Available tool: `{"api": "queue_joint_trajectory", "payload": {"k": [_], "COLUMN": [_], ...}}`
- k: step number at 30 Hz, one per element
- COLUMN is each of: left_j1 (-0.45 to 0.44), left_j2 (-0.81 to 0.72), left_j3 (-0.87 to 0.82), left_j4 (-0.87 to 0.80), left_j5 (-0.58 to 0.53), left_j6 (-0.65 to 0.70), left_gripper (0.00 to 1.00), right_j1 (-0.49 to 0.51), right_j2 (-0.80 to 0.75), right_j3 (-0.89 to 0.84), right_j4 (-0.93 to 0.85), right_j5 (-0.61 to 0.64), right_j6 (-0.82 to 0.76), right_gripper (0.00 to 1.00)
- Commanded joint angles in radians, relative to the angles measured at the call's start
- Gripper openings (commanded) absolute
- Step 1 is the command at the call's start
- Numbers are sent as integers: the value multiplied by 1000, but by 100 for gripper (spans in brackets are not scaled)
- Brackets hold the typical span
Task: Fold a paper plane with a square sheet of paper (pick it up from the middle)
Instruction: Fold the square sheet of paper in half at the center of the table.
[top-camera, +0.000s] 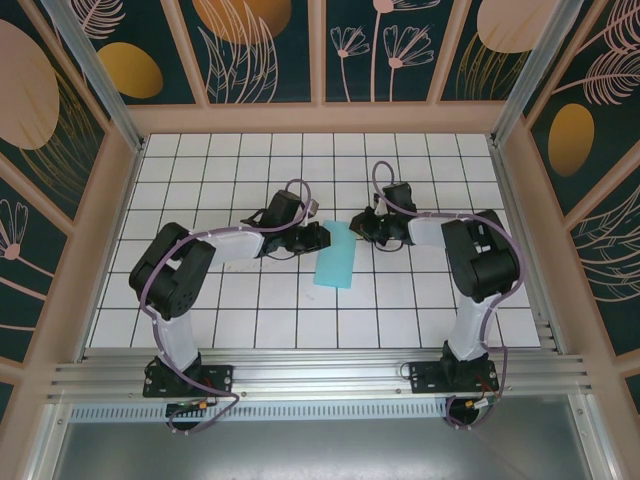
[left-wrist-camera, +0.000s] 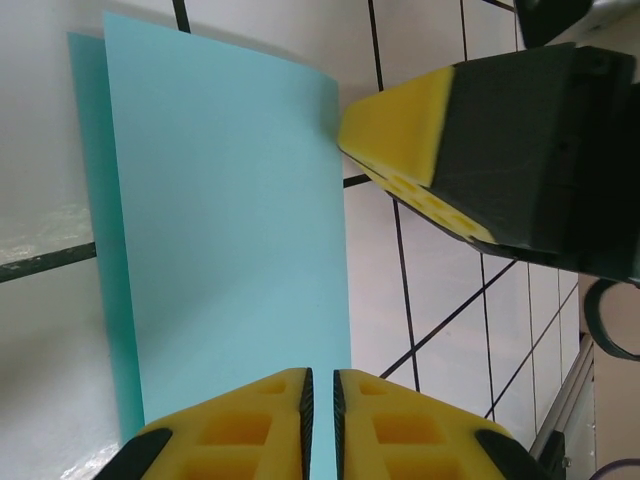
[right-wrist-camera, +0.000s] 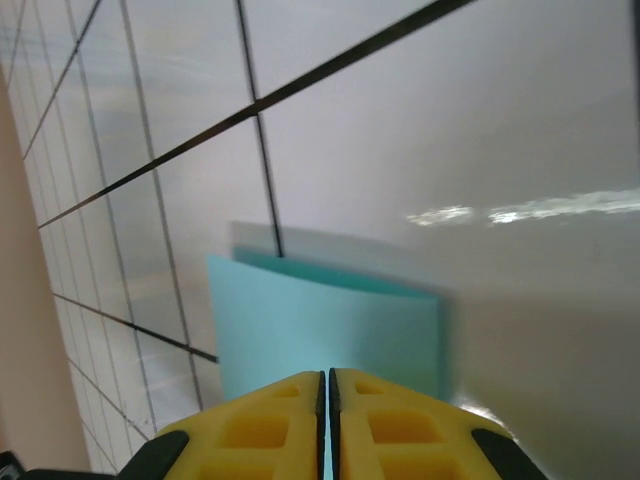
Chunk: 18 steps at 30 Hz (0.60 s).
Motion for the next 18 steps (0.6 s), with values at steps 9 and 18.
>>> {"api": "queue_joint_trajectory", "payload": {"k": [9, 18], "left_j1": [15, 40], "left_j2": [-23, -38], "left_j3": [-30, -82], "left_j4": [-18, 10], "left_j5": [-53, -19], "left_j6": [-5, -37], "left_gripper": [36, 49], "right_j1": [-8, -3], "right_j2": [-7, -144], "right_j3": [21, -61], "right_j4": [-40, -49], "right_j5": [9, 12], "right_j6": [-16, -16], "right_gripper": [16, 20]}}
